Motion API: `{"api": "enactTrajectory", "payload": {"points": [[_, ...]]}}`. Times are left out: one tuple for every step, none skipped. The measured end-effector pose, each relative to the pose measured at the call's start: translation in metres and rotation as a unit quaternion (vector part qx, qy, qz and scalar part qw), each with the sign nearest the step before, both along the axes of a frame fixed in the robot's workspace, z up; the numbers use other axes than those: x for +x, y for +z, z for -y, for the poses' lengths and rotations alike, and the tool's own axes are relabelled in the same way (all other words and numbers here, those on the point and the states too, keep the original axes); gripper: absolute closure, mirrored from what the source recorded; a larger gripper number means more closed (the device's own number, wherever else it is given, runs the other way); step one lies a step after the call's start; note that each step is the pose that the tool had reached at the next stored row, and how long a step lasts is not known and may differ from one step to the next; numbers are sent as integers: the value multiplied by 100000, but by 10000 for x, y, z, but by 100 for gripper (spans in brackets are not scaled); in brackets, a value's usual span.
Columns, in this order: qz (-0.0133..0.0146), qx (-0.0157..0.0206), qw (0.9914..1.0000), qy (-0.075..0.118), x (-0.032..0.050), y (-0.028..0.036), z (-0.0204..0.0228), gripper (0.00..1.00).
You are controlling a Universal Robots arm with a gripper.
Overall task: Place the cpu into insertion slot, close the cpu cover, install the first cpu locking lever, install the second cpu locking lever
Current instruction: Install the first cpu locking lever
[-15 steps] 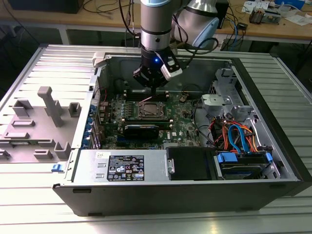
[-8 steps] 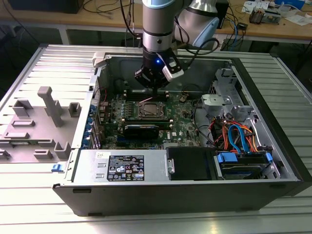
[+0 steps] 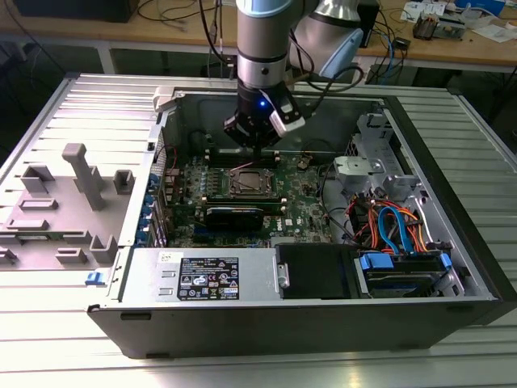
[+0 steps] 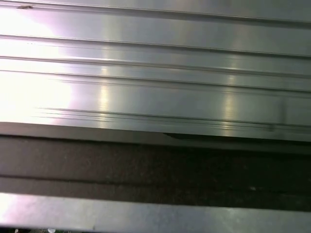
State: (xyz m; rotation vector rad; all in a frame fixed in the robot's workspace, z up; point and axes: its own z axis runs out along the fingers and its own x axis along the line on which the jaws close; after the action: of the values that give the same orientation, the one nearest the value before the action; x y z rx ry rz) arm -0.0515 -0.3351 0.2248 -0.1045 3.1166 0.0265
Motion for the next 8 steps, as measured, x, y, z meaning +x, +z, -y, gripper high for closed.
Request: {"api": "enactTrajectory", "payload": {"points": [[-1, 1, 100000, 2, 1, -7, 0, 89], [1, 0, 100000, 5, 4, -15, 0, 89], [-2, -2, 100000, 5, 6, -21, 0, 89], [-3, -4, 100000, -2, 10, -27, 0, 89], [-1, -5, 100000, -3, 16, -33, 0, 89], [0, -3, 100000, -2, 22, -39, 0, 89], [0, -3, 100000, 0, 27, -44, 0, 89], [-2, -4, 100000, -3, 34, -55, 0, 89]]}}
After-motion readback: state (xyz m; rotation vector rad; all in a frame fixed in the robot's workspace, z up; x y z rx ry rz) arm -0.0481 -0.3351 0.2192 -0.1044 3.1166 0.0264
